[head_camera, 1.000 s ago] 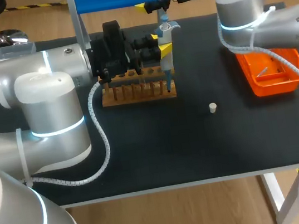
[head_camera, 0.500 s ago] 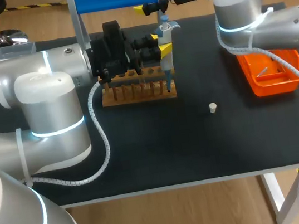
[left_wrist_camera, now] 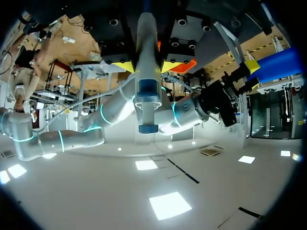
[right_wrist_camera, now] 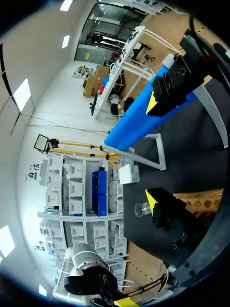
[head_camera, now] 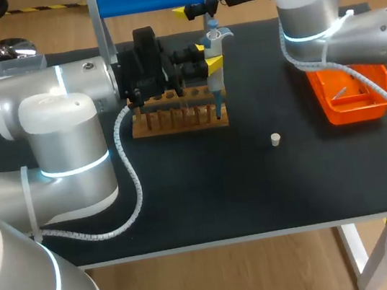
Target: Invert the test tube, pick up the pipette, mount the tip to pipette, aspirate from beaker and dispense into the tube, eject the tip, return the pipette, and cap with the stopper.
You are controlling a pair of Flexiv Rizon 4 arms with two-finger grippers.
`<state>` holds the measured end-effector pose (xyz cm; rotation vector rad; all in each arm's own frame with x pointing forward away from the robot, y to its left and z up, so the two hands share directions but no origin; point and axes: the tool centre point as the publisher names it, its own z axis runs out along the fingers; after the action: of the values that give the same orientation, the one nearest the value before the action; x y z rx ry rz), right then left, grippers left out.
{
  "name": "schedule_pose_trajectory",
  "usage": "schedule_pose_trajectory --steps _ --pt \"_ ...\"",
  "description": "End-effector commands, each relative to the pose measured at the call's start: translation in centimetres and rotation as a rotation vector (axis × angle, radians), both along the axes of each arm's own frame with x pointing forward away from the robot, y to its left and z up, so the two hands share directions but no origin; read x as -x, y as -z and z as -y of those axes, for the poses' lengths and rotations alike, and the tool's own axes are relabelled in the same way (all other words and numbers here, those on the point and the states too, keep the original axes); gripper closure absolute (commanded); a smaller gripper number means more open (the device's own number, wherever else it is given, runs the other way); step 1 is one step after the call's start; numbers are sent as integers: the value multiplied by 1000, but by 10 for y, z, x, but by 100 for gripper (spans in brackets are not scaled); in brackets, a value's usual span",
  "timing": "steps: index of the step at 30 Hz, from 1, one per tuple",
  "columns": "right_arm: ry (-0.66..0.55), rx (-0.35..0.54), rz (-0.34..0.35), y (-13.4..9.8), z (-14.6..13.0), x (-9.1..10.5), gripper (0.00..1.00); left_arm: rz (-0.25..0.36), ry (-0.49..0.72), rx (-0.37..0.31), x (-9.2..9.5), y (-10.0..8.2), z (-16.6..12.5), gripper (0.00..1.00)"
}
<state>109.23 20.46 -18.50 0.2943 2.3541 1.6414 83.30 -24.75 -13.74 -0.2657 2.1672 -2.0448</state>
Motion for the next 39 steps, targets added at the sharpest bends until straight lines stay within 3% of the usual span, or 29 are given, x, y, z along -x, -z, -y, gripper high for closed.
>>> schedule_pose_trajectory --steps 1,9,21,30,39 --pt "-4 4 -3 -1 1 -1 0 2 -7 3 1 1 2 100" --pt "-4 4 -3 -1 1 -1 0 2 -7 3 1 1 2 100" --pt "-4 4 -3 -1 1 -1 0 -21 -266 -84 -18 -3 -83 100" --pt "-4 4 -3 -1 1 -1 0 -7 -429 -115 -52 -6 -128 100" --pt "-4 4 -3 -1 1 -1 0 -9 -533 -157 -96 -2 -147 100"
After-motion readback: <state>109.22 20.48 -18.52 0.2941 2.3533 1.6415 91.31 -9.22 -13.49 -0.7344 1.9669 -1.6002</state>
